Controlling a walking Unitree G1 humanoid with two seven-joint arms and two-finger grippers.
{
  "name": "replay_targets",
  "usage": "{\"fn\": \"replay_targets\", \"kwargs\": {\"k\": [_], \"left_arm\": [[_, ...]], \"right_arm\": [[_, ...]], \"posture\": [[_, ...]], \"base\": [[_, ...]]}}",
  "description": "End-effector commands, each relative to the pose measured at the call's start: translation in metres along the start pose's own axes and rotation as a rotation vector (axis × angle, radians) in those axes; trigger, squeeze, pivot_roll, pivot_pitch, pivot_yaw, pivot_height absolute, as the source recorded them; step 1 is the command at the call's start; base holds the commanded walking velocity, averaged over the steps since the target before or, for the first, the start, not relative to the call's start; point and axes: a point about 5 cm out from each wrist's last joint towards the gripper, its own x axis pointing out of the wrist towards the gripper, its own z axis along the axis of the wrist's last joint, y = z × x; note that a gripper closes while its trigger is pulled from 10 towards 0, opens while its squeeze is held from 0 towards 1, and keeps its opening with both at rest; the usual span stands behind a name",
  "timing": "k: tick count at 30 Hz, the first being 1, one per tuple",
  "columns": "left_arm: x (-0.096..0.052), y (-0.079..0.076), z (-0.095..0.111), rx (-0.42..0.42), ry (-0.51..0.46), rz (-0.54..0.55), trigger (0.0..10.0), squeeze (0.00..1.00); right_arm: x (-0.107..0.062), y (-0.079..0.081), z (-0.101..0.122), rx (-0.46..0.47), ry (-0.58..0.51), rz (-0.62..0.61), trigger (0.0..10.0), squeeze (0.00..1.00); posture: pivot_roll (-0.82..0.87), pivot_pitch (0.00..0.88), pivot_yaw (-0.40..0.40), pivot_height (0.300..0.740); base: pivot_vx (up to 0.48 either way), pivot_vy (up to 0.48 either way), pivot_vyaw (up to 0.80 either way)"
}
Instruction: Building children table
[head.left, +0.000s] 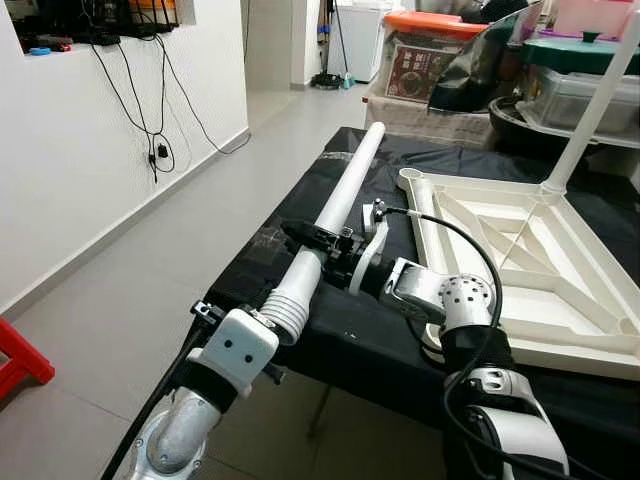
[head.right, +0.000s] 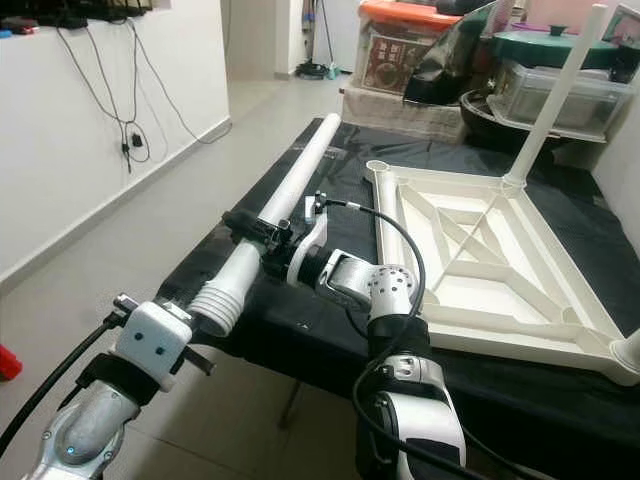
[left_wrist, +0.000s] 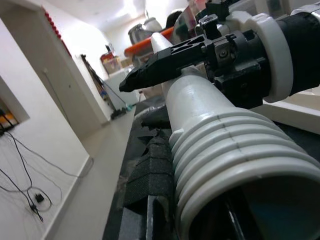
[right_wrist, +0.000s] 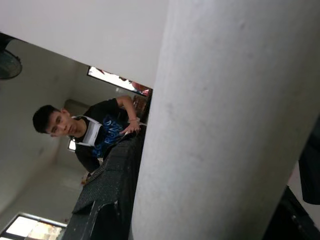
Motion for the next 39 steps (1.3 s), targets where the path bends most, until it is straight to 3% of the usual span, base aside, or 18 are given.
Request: {"fn": "replay_targets", "kwargs": {"k": [1,2,4,5,14,15,21,28,30,32,33,34,35,36,37,38,39], "left_arm": [[0.003,-0.036,0.007,-0.092,-0.023,-0.199,10.0,0.00],[0.003,-0.034,0.004,-0.098,-0.015,-0.180,10.0,0.64],[0.003,-0.032,0.003,-0.102,-0.009,-0.167,10.0,0.64],[0.003,-0.029,0.001,-0.097,0.002,-0.150,10.0,1.00],[0.005,-0.014,-0.009,-0.049,0.048,-0.049,10.0,1.00],[0.004,-0.008,-0.013,-0.048,0.067,-0.014,10.0,0.00],[-0.004,0.008,-0.026,-0.047,0.130,0.079,10.0,0.00],[-0.006,0.009,-0.030,-0.046,0.151,0.100,10.0,0.00],[-0.005,0.010,-0.029,-0.050,0.150,0.122,10.0,0.00],[-0.003,0.014,-0.027,-0.065,0.145,0.180,10.0,0.00],[-0.003,0.017,-0.028,-0.071,0.153,0.213,10.0,0.00],[-0.003,0.017,-0.028,-0.071,0.153,0.213,10.0,0.00],[-0.002,0.019,-0.028,-0.075,0.160,0.232,10.0,0.00],[-0.001,0.023,-0.028,-0.090,0.160,0.267,10.0,0.00],[0.000,0.026,-0.028,-0.101,0.159,0.295,10.0,0.00],[0.001,0.029,-0.028,-0.115,0.154,0.317,10.0,0.00],[0.001,0.029,-0.028,-0.115,0.154,0.317,10.0,0.00]], "right_arm": [[0.020,0.022,-0.003,-0.056,0.051,0.064,0.0,0.00],[0.020,0.022,-0.002,-0.057,0.045,0.065,0.0,0.00],[0.019,0.022,-0.001,-0.056,0.042,0.065,0.0,0.00],[0.019,0.024,0.005,-0.059,0.020,0.067,0.0,0.00],[0.017,0.028,0.024,-0.063,-0.075,0.077,0.0,0.00],[0.015,0.028,0.031,-0.058,-0.117,0.075,0.0,0.00],[-0.002,0.027,0.057,-0.009,-0.285,0.078,0.0,0.00],[-0.013,0.027,0.076,0.014,-0.429,0.063,0.0,0.00],[-0.016,0.027,0.083,-0.026,-0.486,0.027,0.0,0.00],[-0.022,0.032,0.095,-0.214,-0.588,-0.073,0.0,0.00],[-0.025,0.036,0.098,-0.376,-0.637,-0.165,0.0,0.00],[-0.025,0.036,0.098,-0.376,-0.637,-0.165,0.0,0.00],[-0.026,0.039,0.099,-0.482,-0.663,-0.216,0.0,0.00],[-0.029,0.044,0.100,-0.697,-0.707,-0.310,0.0,0.00],[-0.029,0.049,0.097,-0.829,-0.728,-0.360,0.0,0.00],[-0.029,0.053,0.094,-0.924,-0.742,-0.392,0.0,0.00],[-0.029,0.053,0.094,-0.924,-0.742,-0.392,0.0,0.00]], "posture": [[0.10,0.000,-0.079,0.740],[0.10,0.000,-0.078,0.740],[0.10,0.000,-0.078,0.740],[0.10,0.000,-0.080,0.740],[0.10,0.000,-0.077,0.740],[0.11,0.000,-0.083,0.740],[0.11,0.000,-0.080,0.740],[0.11,0.000,-0.082,0.740],[0.11,0.000,-0.083,0.740],[0.12,0.000,-0.084,0.740],[0.12,0.000,-0.086,0.740],[0.12,0.000,-0.086,0.740],[0.12,0.000,-0.086,0.740],[0.11,0.000,-0.079,0.740],[0.11,0.000,-0.077,0.740],[0.11,0.000,-0.077,0.740],[0.11,0.000,-0.077,0.740]], "base": [[0.000,0.000,0.00],[0.000,0.000,0.00],[0.000,0.000,0.00],[0.000,0.000,0.00],[0.000,0.000,0.00],[0.000,0.000,0.00],[0.000,0.000,0.00],[0.000,0.000,0.00],[0.000,0.000,0.00],[0.000,0.000,0.00],[0.000,0.000,0.00],[0.000,0.000,0.00],[0.000,0.000,0.00],[0.000,0.000,0.00],[0.000,0.000,0.00],[0.000,0.000,0.00],[0.000,0.000,0.00]]}}
